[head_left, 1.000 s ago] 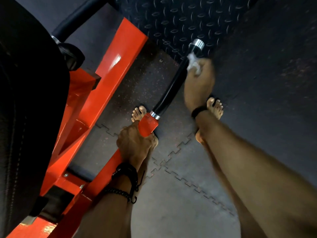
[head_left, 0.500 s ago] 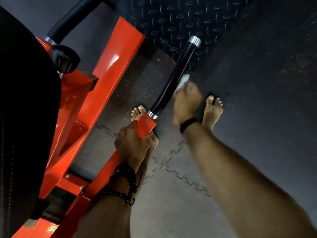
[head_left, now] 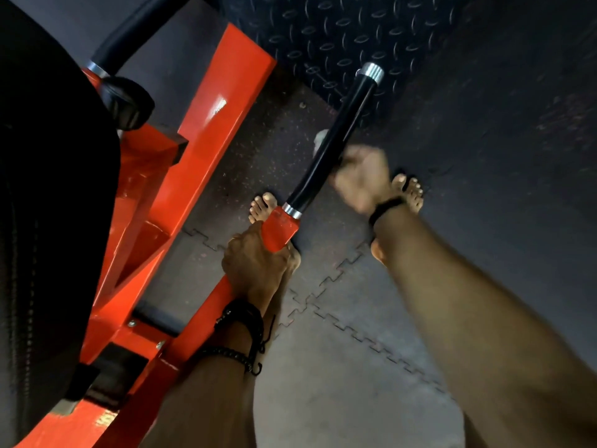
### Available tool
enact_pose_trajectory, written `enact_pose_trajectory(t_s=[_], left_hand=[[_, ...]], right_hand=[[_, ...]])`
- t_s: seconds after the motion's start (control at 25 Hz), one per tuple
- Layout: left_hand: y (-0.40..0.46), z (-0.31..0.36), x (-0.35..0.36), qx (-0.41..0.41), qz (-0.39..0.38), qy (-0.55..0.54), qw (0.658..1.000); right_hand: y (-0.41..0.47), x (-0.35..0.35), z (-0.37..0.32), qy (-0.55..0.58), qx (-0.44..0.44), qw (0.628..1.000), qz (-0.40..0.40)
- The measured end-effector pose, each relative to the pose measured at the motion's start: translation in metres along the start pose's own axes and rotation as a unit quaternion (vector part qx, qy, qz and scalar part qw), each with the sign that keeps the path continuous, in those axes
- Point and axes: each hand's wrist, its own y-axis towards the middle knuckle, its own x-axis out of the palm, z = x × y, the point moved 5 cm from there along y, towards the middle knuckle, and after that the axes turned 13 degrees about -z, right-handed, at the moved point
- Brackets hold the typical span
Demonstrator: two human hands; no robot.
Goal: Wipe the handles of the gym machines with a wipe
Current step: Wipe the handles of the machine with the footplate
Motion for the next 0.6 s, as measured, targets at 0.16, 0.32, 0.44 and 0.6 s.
enact_pose_trajectory(t_s=[0.16,0.32,0.44,0.6], left_hand=[[-0.002,0.0,0.001,0.002,0.009,0.001,1.0],[-0.005,0.005,-0.001,0.0,0.004,-0.004,1.0],[-0.004,0.005,0.0,0.0,0.003,-0.006,1.0],[-0.004,0.002,0.001,0.003,0.009,0.001,1.0]], right_hand=[[0.027,0.007,-0.055,0.027,-0.06,0.998,-0.024],[-0.006,0.005,0.043,0.062,0.053,0.996,-0.036],[-0.011,0.008,0.048,0.05,0.04,0.997,-0.039],[0.016,0.025,-0.047,-0.043,-0.052,0.995,-0.078]])
